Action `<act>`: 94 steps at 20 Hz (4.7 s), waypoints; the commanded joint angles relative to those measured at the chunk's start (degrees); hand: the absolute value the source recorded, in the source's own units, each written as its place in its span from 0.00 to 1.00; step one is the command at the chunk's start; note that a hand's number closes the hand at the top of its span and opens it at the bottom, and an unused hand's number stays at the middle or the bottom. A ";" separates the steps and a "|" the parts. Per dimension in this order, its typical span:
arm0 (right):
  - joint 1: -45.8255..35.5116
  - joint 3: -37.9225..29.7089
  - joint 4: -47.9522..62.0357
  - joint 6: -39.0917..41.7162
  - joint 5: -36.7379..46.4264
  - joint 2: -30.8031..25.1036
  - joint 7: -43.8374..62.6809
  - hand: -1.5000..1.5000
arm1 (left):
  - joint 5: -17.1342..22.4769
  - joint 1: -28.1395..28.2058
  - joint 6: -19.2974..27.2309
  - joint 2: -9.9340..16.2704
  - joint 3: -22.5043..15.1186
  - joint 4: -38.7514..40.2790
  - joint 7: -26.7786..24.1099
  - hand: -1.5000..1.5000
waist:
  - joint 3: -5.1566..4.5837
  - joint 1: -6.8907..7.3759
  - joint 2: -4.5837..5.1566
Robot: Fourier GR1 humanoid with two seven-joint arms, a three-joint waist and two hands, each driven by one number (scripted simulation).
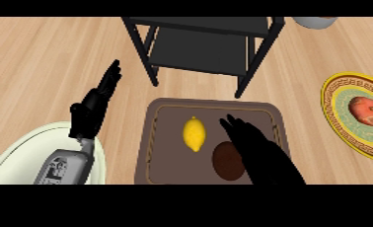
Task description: Pick the cupcake from the tray and place it in the tiered shelf
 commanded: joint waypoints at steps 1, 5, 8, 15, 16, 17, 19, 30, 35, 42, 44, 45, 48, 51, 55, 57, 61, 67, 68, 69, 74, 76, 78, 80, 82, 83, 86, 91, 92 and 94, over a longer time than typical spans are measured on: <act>-0.98 -1.87 0.56 2.89 0.67 0.53 0.63 0.00 | -1.77 -0.55 0.12 -1.42 -0.73 -3.68 4.35 0.50 | 0.00 0.04 -0.02; 0.58 0.54 6.48 -2.03 5.13 1.14 -5.13 0.00 | -1.61 0.68 -1.21 -2.00 1.96 2.99 -4.04 0.50 | 0.00 -0.02 0.02; -0.37 1.57 9.73 -3.77 8.00 4.07 -3.67 0.00 | -2.52 1.88 -1.15 -2.19 1.33 -1.26 -1.28 0.50 | 0.00 0.10 0.00; 0.31 -1.16 7.07 -0.65 8.00 3.84 -4.66 0.00 | -2.85 0.59 -3.93 -2.30 3.75 4.05 -4.80 0.50 | 0.00 -0.03 0.01; -0.06 -0.73 11.20 -2.83 8.50 4.78 -6.02 0.00 | -4.80 2.69 -0.80 -5.22 -0.04 -2.82 0.55 0.50 | 0.01 0.10 -0.02; -1.13 -1.17 15.59 -4.23 8.94 5.29 -7.88 0.00 | -3.33 -0.78 -2.76 -3.21 2.59 -1.00 2.27 0.50 | 0.01 0.09 0.01; 2.25 -1.86 11.33 -2.49 8.27 2.66 -8.67 0.00 | -5.01 -1.64 -1.92 -4.34 2.55 2.39 -0.52 0.50 | 0.00 -0.11 0.01; 2.89 -0.98 15.06 -3.45 11.28 5.26 -11.48 0.00 | -6.63 1.65 -2.21 -6.15 2.88 2.35 -3.05 0.50 | -0.01 -0.07 0.01; 3.60 -0.45 18.33 -3.88 12.59 2.12 -16.56 1.00 | -5.67 6.45 -4.31 -4.43 2.22 -8.91 3.32 0.50 | 0.01 0.20 -0.08; 6.04 0.97 17.42 -8.61 17.28 0.87 -20.86 1.00 | -5.38 -0.15 -5.14 -4.26 5.46 -1.04 1.20 0.50 | 0.00 -0.10 -0.02; -3.53 8.45 23.06 -14.24 16.84 10.14 -0.16 1.00 | -6.22 0.68 -4.50 -5.47 3.39 -0.66 -0.53 0.50 | -0.02 0.96 0.14; -4.21 10.03 23.93 -16.58 16.16 10.22 4.18 1.00 | -5.64 -0.98 -4.47 -5.67 4.14 0.98 -0.18 0.50 | -0.05 1.30 0.41; -6.63 8.90 25.01 -20.29 16.04 10.37 11.39 1.00 | -6.12 -0.42 -4.99 -6.66 2.09 -0.02 -0.02 0.50 | -0.08 2.95 0.56; -11.37 11.31 26.26 -25.62 14.21 10.44 19.29 1.00 | -5.42 -1.64 -6.12 -5.35 2.93 -0.76 0.16 0.50 | -0.01 5.01 0.52; -17.82 14.80 27.57 -34.81 13.45 10.48 25.94 1.00 | -6.01 -2.21 -6.00 -6.15 2.02 0.64 0.41 0.50 | 0.02 5.68 0.63; -20.09 15.11 25.28 -40.11 12.93 10.48 26.39 1.00 | -6.10 -2.58 -5.86 -6.44 1.93 1.25 0.35 0.50 | 0.08 5.79 0.54; -26.26 15.13 24.96 -47.66 14.54 10.48 28.67 1.00 | -6.16 -1.91 -5.72 -7.08 1.42 1.28 -0.65 0.50 | -0.05 6.24 0.17; -35.36 13.24 25.30 -49.52 18.71 10.48 34.48 1.00 | -6.19 -1.34 -6.39 -6.07 1.84 2.52 -1.13 0.50 | -0.27 6.25 -0.37; -36.68 12.42 25.79 -48.35 20.01 10.48 36.12 1.00 | -6.31 -2.59 -6.11 -5.31 2.52 1.02 0.46 0.50 | -0.23 5.96 -0.87; -37.57 13.22 26.75 -48.09 21.68 10.47 36.97 1.00 | -6.44 -2.62 -5.72 -6.75 1.67 2.15 0.09 0.50 | -0.31 5.12 -0.72; -45.79 9.65 28.50 -43.40 26.09 10.47 41.36 1.00 | -6.92 -1.98 -5.34 -6.46 1.88 2.96 -0.01 0.50 | -0.40 4.76 -1.17; -49.13 7.65 28.93 -42.63 28.04 10.47 42.85 1.00 | -6.60 -3.32 -4.83 -6.89 2.41 2.99 0.81 0.50 | -0.36 4.11 -1.20; -51.07 5.29 30.28 -42.25 29.29 10.46 43.26 1.00 | -5.84 -3.00 -5.60 -5.89 3.35 2.86 -0.38 0.50 | -0.34 4.06 -0.99; -53.75 4.11 31.04 -39.72 31.16 10.46 43.29 1.00 | -6.66 -2.73 -5.05 -5.77 3.15 3.28 -0.59 0.50 | -0.39 3.89 -1.26; -55.51 2.72 33.05 -37.58 32.29 10.46 43.32 1.00 | -6.34 -2.66 -5.15 -5.83 3.43 3.83 -0.34 0.50 | -0.38 3.62 -1.07; -57.71 0.82 34.44 -37.28 32.06 10.46 43.32 1.00 | -5.69 -3.72 -6.01 -5.36 3.72 3.10 0.53 0.50 | -0.37 4.25 -0.94; -62.42 -1.93 35.82 -34.56 31.84 10.46 43.34 1.00 | -5.65 -3.76 -5.99 -5.70 3.47 2.67 0.73 0.50 | -0.34 4.41 -1.04; -69.00 -6.71 41.03 -33.69 32.94 10.46 43.34 1.00 | -6.09 -3.78 -5.17 -6.75 2.99 3.30 0.47 0.50 | -0.30 4.24 -0.52; -70.84 -7.64 42.12 -32.40 33.39 10.47 43.34 1.00 | -6.10 -2.84 -5.59 -5.70 3.52 3.76 -0.61 0.50 | -0.34 4.41 -0.53; -72.56 -8.45 44.67 -32.98 34.84 10.47 43.34 1.00 | -6.60 -3.07 -5.27 -6.23 2.61 2.10 0.31 0.50 | -0.28 4.72 -0.56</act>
